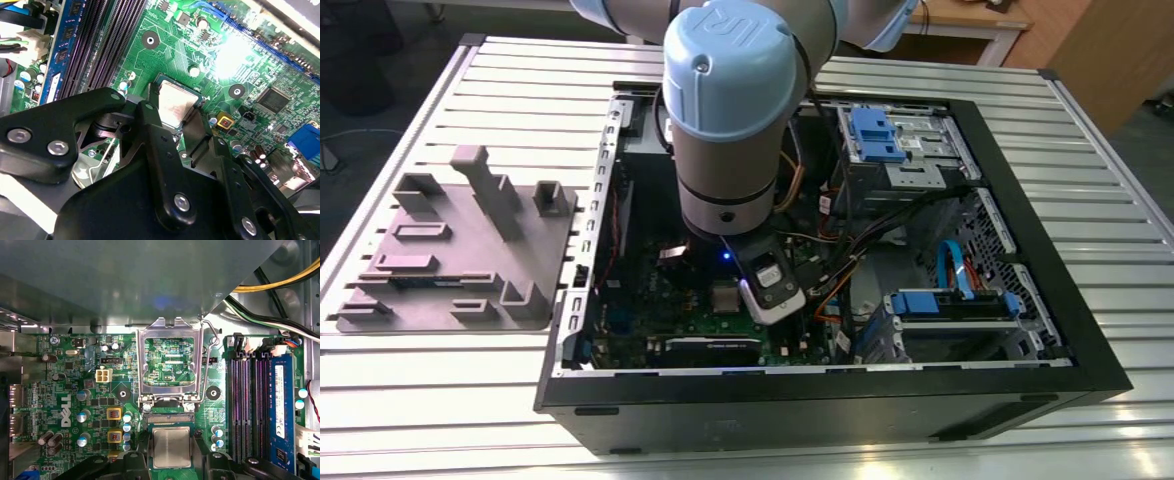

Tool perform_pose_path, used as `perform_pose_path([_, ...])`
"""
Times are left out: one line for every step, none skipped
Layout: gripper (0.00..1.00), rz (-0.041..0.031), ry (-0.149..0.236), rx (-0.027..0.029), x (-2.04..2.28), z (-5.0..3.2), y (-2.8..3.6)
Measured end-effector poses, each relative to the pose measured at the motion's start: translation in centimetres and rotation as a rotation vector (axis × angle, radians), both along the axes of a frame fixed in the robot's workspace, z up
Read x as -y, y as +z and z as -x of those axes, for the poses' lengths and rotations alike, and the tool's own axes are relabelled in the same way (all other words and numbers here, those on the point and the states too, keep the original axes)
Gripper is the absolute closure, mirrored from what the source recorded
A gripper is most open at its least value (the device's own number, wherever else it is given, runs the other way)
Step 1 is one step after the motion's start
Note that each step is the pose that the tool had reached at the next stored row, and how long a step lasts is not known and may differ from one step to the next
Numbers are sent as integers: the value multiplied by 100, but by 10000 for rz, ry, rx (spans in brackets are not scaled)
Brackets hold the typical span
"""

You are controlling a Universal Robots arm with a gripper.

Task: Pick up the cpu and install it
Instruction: 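Place the cpu into insertion slot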

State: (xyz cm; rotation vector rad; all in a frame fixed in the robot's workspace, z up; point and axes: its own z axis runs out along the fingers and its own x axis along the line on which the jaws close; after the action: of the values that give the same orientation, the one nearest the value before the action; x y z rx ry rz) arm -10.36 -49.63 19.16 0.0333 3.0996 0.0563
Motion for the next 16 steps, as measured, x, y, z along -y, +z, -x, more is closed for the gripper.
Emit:
perform_pose_path([54,0,0,0,0,0,0])
perform_pose_path([54,0,0,0,0,0,0])
perform_pose_path([54,0,0,0,0,0,0])
perform_pose_path([54,2,0,-2,0,1,1])
perform_pose_path([55,4,0,-2,1,1,1])
perform_pose_path([59,3,1,-1,1,1,1])
perform_pose_path([59,3,0,-1,1,1,1])
perform_pose_path([59,2,0,-1,0,1,1])
perform_pose_path([59,1,0,0,0,1,0])
perform_pose_path([59,1,0,0,0,1,0])
perform_pose_path([59,0,0,0,0,1,0])
perform_pose_path([60,0,0,0,0,1,0])
perform_pose_path([60,0,0,0,0,2,0])
perform_pose_path([60,0,0,0,0,2,0])
perform_pose_path([60,0,0,0,0,2,0])
perform_pose_path([60,0,0,0,0,2,0])
